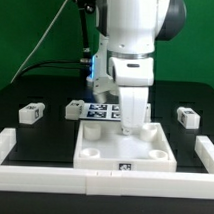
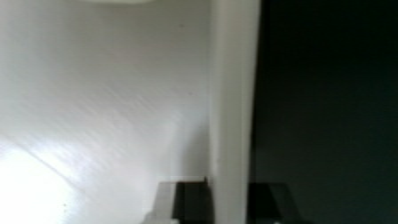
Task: Assemble one leg
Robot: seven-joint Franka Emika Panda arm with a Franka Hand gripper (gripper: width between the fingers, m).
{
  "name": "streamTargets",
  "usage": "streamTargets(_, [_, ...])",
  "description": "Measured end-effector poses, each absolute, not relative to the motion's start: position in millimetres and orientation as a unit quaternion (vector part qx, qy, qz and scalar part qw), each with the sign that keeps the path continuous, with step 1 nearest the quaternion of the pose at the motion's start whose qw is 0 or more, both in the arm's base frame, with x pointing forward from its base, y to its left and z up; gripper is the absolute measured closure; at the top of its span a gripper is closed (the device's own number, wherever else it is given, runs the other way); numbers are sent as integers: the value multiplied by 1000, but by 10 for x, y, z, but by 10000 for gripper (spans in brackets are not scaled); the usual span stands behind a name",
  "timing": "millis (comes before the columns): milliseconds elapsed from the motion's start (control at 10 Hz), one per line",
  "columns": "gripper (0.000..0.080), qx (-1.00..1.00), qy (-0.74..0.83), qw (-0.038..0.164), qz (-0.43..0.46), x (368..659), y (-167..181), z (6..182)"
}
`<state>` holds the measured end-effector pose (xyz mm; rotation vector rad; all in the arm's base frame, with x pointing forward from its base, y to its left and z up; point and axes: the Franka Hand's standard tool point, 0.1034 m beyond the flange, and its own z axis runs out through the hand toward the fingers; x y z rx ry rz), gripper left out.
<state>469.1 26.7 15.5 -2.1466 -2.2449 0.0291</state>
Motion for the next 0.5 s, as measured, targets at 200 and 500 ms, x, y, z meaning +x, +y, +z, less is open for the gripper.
streamTargets(200, [735,-689,-724,16,4,4801,520,159])
streamTargets(500, [735,-686,-727,17,3,4843,693,140])
